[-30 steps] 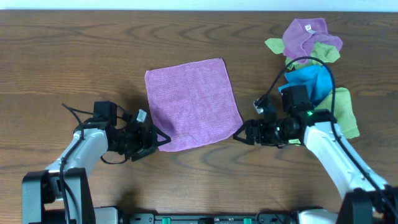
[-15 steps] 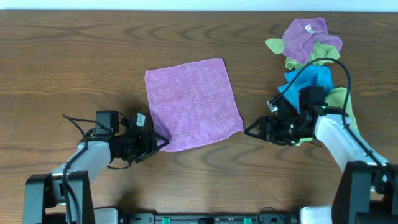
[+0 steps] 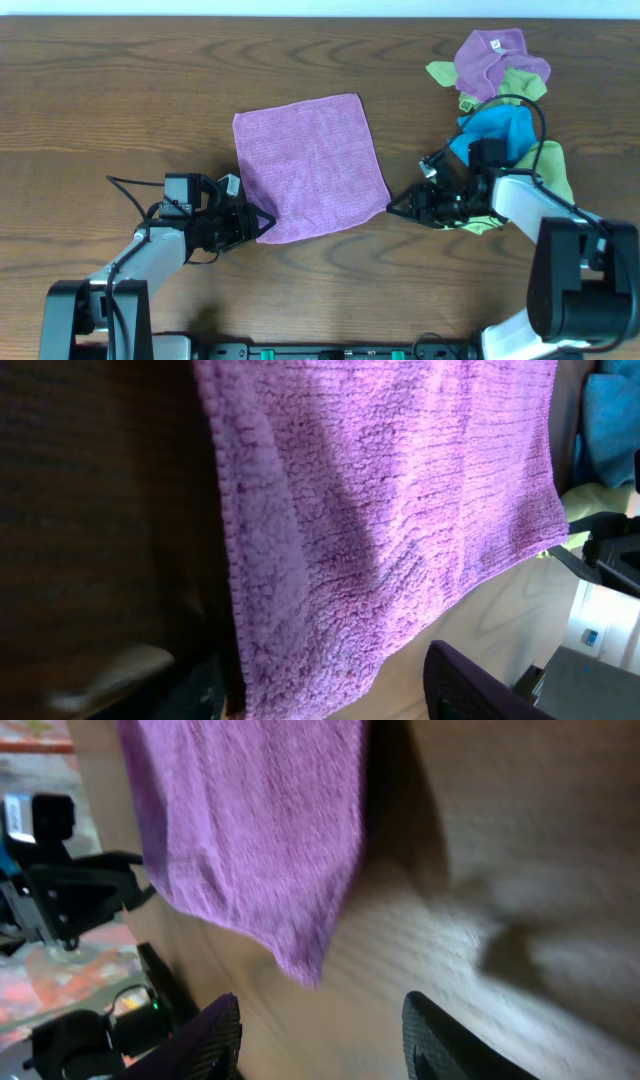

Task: Fold the cloth
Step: 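Grasp the cloth's near-right corner with the right gripper, then lift both near corners and fold them toward the far edge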

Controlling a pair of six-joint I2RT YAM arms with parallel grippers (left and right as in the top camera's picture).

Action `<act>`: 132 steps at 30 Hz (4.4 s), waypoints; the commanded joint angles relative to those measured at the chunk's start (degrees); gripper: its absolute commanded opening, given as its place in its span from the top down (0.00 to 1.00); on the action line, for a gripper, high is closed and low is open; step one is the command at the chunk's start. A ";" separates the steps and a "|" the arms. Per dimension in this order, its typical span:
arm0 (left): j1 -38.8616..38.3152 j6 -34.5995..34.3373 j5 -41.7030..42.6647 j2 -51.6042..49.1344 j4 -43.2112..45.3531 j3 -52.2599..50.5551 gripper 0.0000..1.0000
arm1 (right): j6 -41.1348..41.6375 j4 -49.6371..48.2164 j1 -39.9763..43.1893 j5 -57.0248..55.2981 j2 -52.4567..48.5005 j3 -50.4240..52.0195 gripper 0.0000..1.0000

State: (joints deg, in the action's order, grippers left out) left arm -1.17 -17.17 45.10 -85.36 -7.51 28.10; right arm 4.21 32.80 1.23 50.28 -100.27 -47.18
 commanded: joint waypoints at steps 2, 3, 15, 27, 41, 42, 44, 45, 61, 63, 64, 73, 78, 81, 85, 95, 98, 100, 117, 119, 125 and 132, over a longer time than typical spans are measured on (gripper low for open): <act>-0.15 -0.24 -5.03 -0.96 -3.89 -1.27 0.40 | 4.35 -2.25 -3.50 2.71 -1.38 0.13 0.48; -0.15 -0.22 -5.03 -0.96 -5.51 -1.27 0.40 | 4.85 -3.28 -4.57 2.64 -1.38 0.13 0.48; -0.15 0.37 -5.09 -0.96 -8.72 -1.29 0.45 | 9.11 -8.55 -5.92 -3.50 -1.38 0.13 0.60; -0.15 -5.22 -4.61 -0.98 -8.26 -1.29 0.61 | 10.60 -11.26 -5.95 -3.54 -1.38 0.13 0.97; -0.15 -7.56 -1.16 -0.98 -3.19 -1.27 0.94 | 10.56 -11.47 -5.92 -1.73 -1.38 0.04 0.99; -0.15 -7.85 0.90 -0.96 -1.86 -1.27 0.94 | 10.56 -11.45 -5.95 -1.38 -1.38 0.04 0.99; -0.15 -8.79 5.29 -0.96 1.77 -1.25 0.94 | 10.54 -11.47 -5.95 -0.11 -1.31 0.02 0.99; -0.13 -8.83 7.39 -0.96 3.54 -1.25 0.94 | 10.51 -11.39 -5.95 0.57 -1.29 -0.04 0.99; -0.15 -6.16 -9.90 -0.98 6.82 12.72 0.95 | 8.76 -11.21 -13.94 -12.48 -0.90 -17.46 0.98; -0.15 -4.44 -12.04 -0.98 9.62 13.05 0.94 | 8.35 -11.43 -15.06 -17.05 -1.11 -19.54 0.98; -0.15 -4.15 -13.09 -0.98 10.88 13.05 0.94 | 8.35 -11.78 -15.43 -18.40 -1.20 -19.98 0.99; -0.15 -4.24 -20.22 -3.50 19.45 13.05 0.94 | 10.38 -17.53 -16.02 -20.04 -8.96 -23.85 0.99; -0.13 -4.26 -20.26 -8.26 25.57 13.22 0.94 | 10.40 -17.64 -16.11 -20.06 -14.43 -30.05 0.99; 0.07 -4.26 -20.28 -11.98 29.05 14.58 0.94 | 10.43 -17.59 -16.20 -20.09 -17.49 -34.53 0.99; 0.07 -4.20 -21.55 -16.81 29.70 19.28 0.94 | 11.23 -17.59 -16.17 -20.11 -21.14 -40.15 0.99; 0.11 -3.54 -21.14 -23.52 27.80 29.88 0.94 | 11.17 -18.23 -16.33 -23.96 -22.91 -44.00 0.99; 0.11 -3.10 -21.29 -23.52 24.41 29.86 0.94 | 11.21 -18.43 -16.33 -23.96 -23.56 -44.00 0.99; 0.11 -1.86 -21.99 -23.63 23.34 29.86 0.94 | 11.21 -18.78 -16.33 -24.26 -24.11 -44.00 0.99; 0.11 -1.62 -24.04 -24.04 25.44 29.90 0.94 | 12.09 -19.65 -16.22 -26.29 -25.49 -44.00 0.99; 0.07 -1.62 -24.04 -24.04 22.43 29.90 0.94 | 12.04 -16.41 -16.22 -26.34 -25.49 -44.00 0.99; 0.07 -1.62 -23.78 -24.04 16.11 29.88 0.94 | 11.39 -11.04 -16.22 -28.06 -25.49 -44.00 0.99; 0.07 -1.64 -22.56 -24.04 11.50 29.88 0.94 | 11.41 -8.07 -16.17 -28.06 -25.49 -44.00 0.99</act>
State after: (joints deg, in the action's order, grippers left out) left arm -1.23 -19.46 21.91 -108.64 5.02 57.28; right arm 15.94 24.27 -14.55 22.79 -124.88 -90.08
